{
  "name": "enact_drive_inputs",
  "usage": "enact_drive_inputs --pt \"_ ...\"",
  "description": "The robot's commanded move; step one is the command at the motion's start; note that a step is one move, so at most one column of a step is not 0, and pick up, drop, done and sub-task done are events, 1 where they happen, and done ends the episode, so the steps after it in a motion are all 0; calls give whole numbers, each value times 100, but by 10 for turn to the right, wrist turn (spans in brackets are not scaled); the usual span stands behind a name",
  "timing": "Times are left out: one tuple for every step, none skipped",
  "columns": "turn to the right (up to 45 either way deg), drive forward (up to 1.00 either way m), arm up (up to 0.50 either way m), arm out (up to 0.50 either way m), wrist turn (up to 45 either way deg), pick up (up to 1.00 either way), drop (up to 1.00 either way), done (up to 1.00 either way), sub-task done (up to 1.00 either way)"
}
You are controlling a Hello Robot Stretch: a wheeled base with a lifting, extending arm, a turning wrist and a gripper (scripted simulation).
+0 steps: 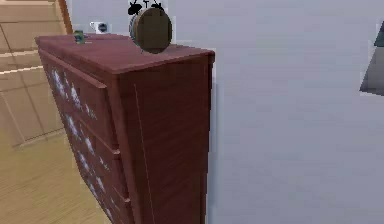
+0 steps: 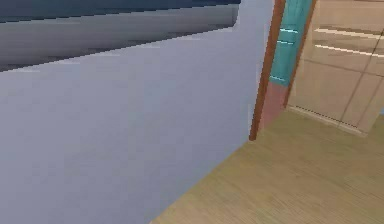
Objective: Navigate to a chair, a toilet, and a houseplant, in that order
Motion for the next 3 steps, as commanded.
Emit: enact_drive_inputs --pt "-240 0 0 0 0 0 0 0 0" --pt "0 30 0 0 0 0 0 0 0" --pt "-450 0 0 0 0 0 0 0 0"
